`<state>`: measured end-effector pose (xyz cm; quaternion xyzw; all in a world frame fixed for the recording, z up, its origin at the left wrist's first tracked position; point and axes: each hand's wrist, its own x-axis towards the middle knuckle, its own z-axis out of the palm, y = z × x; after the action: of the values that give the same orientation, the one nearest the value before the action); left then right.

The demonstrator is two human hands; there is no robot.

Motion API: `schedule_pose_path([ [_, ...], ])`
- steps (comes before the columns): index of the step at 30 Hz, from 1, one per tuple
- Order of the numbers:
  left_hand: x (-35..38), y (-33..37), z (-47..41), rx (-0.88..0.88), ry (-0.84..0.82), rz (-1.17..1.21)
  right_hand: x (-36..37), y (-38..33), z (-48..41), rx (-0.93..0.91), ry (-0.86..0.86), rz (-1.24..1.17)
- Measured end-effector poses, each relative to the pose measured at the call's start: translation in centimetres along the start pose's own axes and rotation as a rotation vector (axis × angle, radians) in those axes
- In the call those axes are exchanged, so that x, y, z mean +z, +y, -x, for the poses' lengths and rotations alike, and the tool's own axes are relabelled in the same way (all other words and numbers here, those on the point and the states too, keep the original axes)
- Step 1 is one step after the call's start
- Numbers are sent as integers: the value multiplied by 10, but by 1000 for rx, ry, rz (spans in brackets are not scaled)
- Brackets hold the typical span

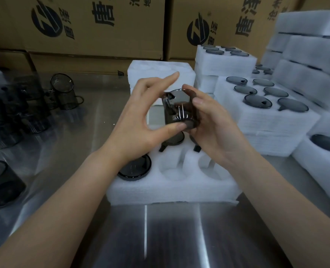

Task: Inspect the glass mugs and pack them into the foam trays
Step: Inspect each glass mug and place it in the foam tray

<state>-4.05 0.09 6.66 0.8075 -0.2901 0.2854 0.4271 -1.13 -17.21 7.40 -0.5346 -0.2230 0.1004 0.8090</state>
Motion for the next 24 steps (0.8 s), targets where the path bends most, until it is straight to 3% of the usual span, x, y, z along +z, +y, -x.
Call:
schedule_pose_path([
  [4,-1,-2,0,-140,50,156,-2,3,0,-29,-1,62],
  [8,-1,-5,-1,-151,43,345,1,7,0,-29,-28,73],
  [13,-1,-6,-3,-203,41,346,3,5,2,-15,-44,33],
  [19,-3,-12,-5,-383,209,318,10,0,15,-257,238,513],
  [24,-5,-15,-5,-569,217,338,20,-9,24,-368,117,1223],
])
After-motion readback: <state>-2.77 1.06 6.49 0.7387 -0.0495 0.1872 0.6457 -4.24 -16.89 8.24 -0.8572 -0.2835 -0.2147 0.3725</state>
